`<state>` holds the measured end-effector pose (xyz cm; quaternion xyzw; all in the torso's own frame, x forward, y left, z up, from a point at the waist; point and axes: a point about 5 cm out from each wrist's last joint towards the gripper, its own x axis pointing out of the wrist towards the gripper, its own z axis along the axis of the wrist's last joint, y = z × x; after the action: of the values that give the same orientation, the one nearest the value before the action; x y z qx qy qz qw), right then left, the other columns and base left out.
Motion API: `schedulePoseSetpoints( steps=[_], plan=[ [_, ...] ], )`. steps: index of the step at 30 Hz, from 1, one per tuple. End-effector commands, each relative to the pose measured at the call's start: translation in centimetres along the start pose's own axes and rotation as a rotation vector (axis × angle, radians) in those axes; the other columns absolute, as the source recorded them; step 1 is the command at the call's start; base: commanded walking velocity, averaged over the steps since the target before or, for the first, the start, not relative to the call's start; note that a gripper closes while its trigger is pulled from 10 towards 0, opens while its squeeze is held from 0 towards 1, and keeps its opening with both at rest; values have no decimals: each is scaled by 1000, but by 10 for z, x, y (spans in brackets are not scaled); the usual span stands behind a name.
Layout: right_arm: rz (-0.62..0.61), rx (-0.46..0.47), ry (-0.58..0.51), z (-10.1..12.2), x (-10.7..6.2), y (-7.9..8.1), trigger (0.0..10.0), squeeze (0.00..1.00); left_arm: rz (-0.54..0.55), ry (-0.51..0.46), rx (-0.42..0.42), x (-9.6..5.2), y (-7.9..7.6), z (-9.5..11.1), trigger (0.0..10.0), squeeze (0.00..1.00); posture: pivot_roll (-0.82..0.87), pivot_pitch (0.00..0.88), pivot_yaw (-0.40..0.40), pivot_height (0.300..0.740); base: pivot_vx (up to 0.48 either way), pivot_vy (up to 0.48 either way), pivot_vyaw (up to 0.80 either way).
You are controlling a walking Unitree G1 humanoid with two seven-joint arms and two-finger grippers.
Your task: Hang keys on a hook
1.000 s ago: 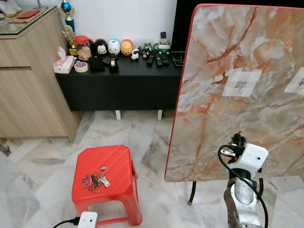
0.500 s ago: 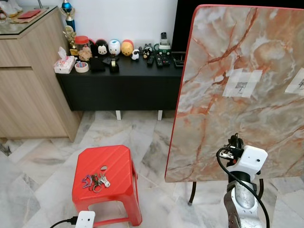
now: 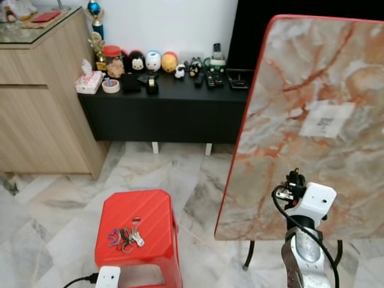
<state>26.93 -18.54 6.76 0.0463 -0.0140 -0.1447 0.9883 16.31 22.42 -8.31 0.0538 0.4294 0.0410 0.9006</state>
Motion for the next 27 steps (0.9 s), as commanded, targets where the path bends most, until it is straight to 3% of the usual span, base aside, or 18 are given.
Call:
schedulePoseSetpoints(
  steps=[1,14,24,27],
  plan=[
    [-50,-12,23,-4,-4,-14,10000,0,-22,9,5,0,-6,-1,10000,0,-22,0,-68,740,0,0,0],
    [-122,-8,1,2,-2,-21,10000,0,-22,17,7,-1,-7,-5,10000,0,-17,0,-68,740,0,0,0],
    [-208,-22,-96,32,25,-26,10000,0,-17,16,9,0,-6,-3,10000,0,-21,0,-57,740,0,0,0],
    [-198,-78,-132,41,38,-22,10000,0,-21,17,10,0,-7,-2,10000,0,-30,0,-52,740,0,0,0]
  ],
)
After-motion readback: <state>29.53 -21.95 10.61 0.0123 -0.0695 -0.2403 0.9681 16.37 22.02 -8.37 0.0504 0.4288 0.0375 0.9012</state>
